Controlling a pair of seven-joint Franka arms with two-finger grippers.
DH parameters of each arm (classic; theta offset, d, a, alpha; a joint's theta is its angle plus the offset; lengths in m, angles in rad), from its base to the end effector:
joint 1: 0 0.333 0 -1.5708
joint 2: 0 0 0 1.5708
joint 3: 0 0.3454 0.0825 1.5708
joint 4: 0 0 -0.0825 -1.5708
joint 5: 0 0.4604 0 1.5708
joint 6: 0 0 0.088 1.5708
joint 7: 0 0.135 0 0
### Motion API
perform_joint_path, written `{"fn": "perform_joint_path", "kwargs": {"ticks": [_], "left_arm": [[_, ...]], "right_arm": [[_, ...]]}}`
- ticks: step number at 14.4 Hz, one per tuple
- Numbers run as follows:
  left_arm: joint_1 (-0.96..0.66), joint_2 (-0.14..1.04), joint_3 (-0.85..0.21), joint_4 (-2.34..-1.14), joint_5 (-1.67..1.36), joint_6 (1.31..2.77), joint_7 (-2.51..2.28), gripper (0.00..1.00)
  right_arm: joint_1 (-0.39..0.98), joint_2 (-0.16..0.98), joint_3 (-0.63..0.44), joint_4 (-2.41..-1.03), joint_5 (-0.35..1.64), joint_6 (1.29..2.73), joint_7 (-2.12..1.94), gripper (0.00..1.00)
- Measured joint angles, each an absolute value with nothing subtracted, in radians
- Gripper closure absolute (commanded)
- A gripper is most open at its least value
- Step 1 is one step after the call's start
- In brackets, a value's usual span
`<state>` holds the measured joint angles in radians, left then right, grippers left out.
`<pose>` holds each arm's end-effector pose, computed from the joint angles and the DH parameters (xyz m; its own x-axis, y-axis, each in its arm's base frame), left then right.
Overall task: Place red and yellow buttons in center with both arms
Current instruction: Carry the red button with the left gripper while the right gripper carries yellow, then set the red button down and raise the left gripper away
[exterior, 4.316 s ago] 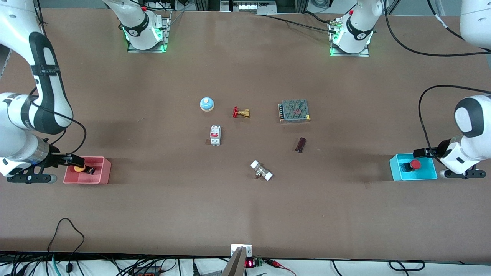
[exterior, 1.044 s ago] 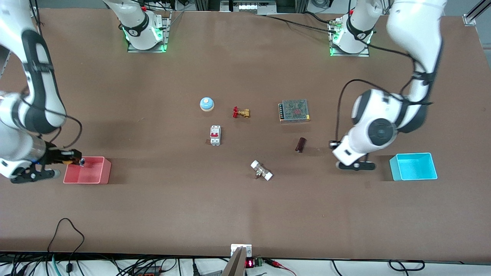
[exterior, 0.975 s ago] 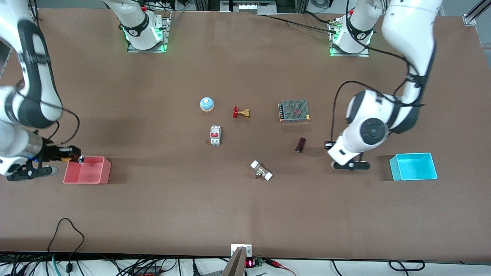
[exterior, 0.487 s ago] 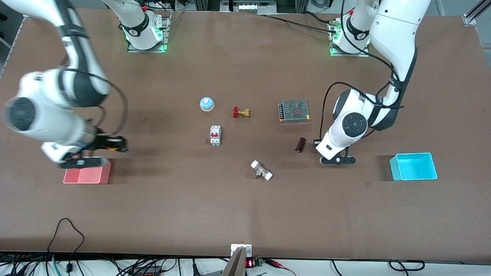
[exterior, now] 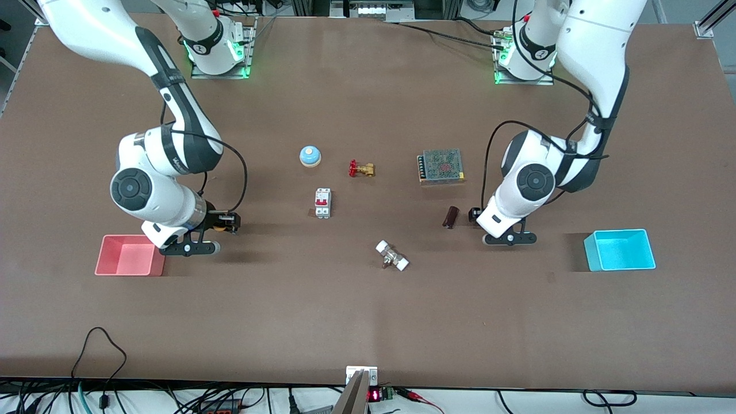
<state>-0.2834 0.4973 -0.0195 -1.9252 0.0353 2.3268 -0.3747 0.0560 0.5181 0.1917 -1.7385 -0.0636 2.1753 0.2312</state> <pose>0.6469 -0.2008 0.1624 0.9952 0.0501 -0.0838 0.0462 -0.9978 -0.0480 0.7096 0.1671 0.2288 0.9963 0.0343 -0.0789 0.0322 -0.9991 -0.0275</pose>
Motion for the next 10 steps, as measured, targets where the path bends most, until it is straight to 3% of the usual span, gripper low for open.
{"fn": "perform_joint_path", "kwargs": {"ticks": [4,10], "left_arm": [[-0.274,0.402,-0.008,-1.877,0.036,2.144,-0.374,0.00],[-0.213,0.359,0.000,-1.678,0.044,1.851,-0.281,0.00]], "right_arm": [[0.074,0.549,0.192,-1.756,-0.094,2.220,0.234,0.73],[0.078,0.559,0.192,-1.775,-0.096,2.253,0.236,0.72]]}}
